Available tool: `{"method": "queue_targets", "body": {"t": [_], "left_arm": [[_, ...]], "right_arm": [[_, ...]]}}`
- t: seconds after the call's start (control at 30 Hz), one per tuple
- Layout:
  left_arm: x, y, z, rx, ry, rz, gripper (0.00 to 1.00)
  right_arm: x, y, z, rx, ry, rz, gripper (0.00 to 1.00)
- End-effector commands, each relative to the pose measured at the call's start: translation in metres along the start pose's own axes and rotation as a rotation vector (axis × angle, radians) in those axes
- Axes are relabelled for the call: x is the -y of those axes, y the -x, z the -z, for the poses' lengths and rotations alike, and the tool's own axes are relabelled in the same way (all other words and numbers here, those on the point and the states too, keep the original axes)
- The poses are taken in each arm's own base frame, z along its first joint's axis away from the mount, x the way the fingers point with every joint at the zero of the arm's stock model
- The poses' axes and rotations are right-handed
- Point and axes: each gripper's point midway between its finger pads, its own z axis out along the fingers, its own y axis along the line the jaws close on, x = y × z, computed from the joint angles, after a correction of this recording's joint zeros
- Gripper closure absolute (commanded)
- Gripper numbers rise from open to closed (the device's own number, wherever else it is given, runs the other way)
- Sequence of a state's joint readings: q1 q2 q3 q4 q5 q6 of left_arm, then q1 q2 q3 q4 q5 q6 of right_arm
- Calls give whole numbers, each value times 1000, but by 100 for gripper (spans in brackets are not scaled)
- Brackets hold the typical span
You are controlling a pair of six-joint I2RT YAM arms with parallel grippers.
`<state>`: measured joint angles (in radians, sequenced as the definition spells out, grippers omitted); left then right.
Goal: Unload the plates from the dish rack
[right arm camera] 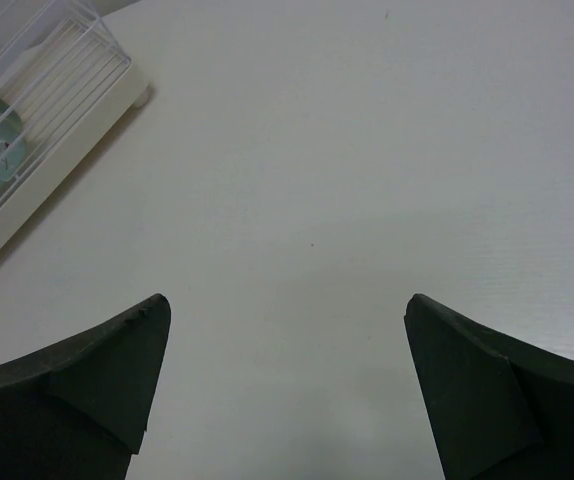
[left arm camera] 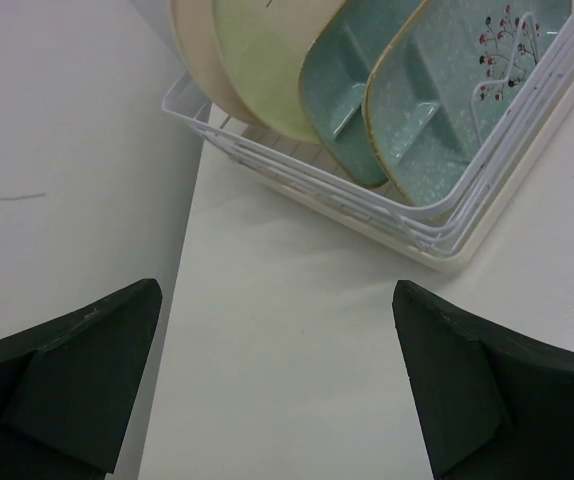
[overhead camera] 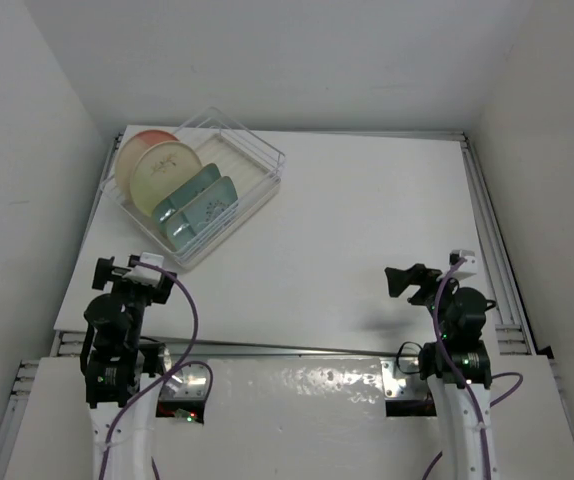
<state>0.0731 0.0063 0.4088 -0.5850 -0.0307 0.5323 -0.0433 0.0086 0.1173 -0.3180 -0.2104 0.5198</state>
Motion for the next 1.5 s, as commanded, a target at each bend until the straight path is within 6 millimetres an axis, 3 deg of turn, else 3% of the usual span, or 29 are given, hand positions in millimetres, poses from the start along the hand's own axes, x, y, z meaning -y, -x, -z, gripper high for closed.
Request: {"method": "queue_targets", "body": {"t": [0.0, 0.1, 0.17, 0.27, 0.3, 0.37, 0.4, 0.43, 0.47, 0.5, 0.57, 0.6, 0.67, 0.7, 0.8, 0.9, 1.1, 1.27, 1.4, 1.47], "left_arm": [[-14, 30, 17, 164, 67, -46, 0], [-7, 28, 21, 154, 15, -134, 0], [-14, 40, 23, 200, 41, -172, 0], [-38, 78, 28, 292, 124, -186, 0], [-42, 89, 30, 301, 119, -188, 0], [-45, 122, 26, 284, 33, -139, 1], [-33, 126, 22, 243, -69, -130, 3], [-36, 150, 11, 191, -149, -121, 9], [-13, 143, 10, 102, -317, -106, 14], [-16, 166, -10, 40, -401, -90, 19], [-8, 172, -27, -77, -508, -8, 36], [-9, 174, -50, -185, -538, 24, 44], [-3, 168, -67, -332, -527, 33, 58], [8, 171, -75, -377, -511, -65, 59], [38, 164, -110, -467, -568, -174, 52], [48, 150, -141, -524, -551, -185, 47], [67, 123, -173, -586, -518, -157, 45], [84, 99, -170, -630, -569, -143, 52], [97, 66, -159, -693, -596, -142, 59], [96, 62, -166, -677, -556, -139, 65]], "right_arm": [[-1, 11, 0, 25, -11, -5, 1], [-2, 12, 0, 6, -17, -12, 1], [-8, 22, 0, 6, -12, -29, 1], [-24, 40, -4, -42, 43, 4, 1], [-30, 56, -2, -6, 57, 40, 1], [-44, 61, -13, -149, 113, 81, 1], [-56, 91, -13, -126, 133, 130, 1], [-50, 83, -23, -219, 105, 115, 8], [-50, 91, -27, -231, 97, 129, 12], [-56, 114, -30, -207, 101, 161, 17], [-48, 117, -43, -240, 58, 159, 28], [-49, 126, -46, -224, 55, 163, 29], [-49, 132, -53, -201, 52, 162, 30], [-49, 132, -55, -196, 54, 150, 30], [-52, 132, -59, -165, 76, 141, 29], [-53, 125, -60, -168, 91, 129, 29], [-43, 92, -57, -262, 70, 83, 29], [-36, 76, -52, -294, 51, 70, 29], [-30, 68, -52, -305, 32, 70, 29], [-30, 66, -54, -308, 30, 64, 29]]}}
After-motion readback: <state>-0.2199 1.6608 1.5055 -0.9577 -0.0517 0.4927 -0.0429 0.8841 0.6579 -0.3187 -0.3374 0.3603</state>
